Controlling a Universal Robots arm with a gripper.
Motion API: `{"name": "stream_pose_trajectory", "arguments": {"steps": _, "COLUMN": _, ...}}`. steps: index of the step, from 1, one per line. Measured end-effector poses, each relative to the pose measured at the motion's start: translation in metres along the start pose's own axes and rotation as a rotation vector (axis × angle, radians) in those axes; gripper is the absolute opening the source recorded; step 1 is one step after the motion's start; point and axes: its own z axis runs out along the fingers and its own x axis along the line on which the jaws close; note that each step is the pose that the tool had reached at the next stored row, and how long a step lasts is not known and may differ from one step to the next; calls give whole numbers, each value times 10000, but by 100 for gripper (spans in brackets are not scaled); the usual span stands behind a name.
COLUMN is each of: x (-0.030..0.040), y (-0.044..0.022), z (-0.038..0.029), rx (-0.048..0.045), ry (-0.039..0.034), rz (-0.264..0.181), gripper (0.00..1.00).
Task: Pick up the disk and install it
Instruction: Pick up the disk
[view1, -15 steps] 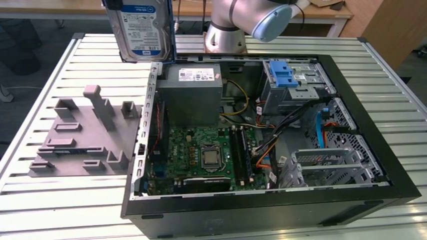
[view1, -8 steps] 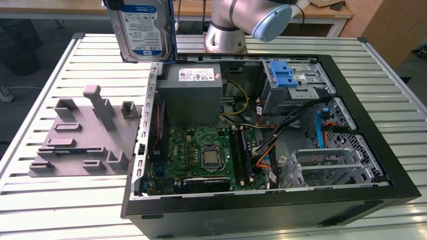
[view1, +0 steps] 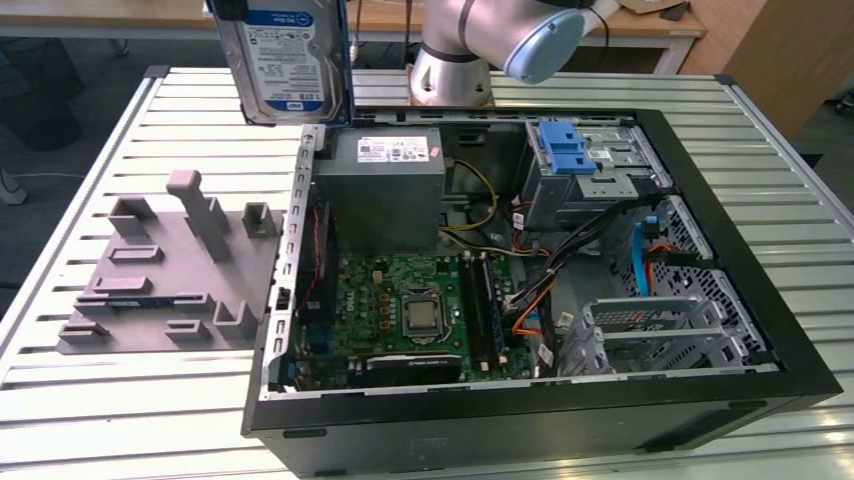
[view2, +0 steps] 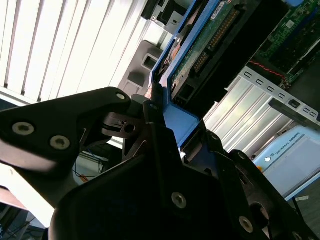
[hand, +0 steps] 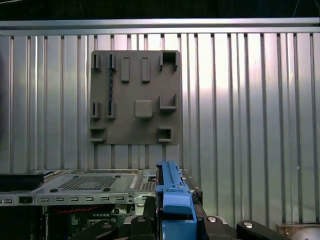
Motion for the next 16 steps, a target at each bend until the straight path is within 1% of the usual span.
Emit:
{"name": "stream_pose_trajectory", "arguments": {"steps": 6, "x": 57, "y": -1, "z": -1, "rx": 0, "ry": 0, "rz": 1, "gripper": 37}}
{"name": "stream_pose_trajectory", "arguments": {"steps": 12, "x": 60, "y": -2, "z": -1, "rx": -1, "ry": 3, "rz": 1, "gripper": 37}}
{"name": "stream_pose_trajectory", "arguments": {"steps": 16, "x": 59, "y": -23, "z": -1, "rx": 0, "ry": 3, "rz": 1, "gripper": 37}}
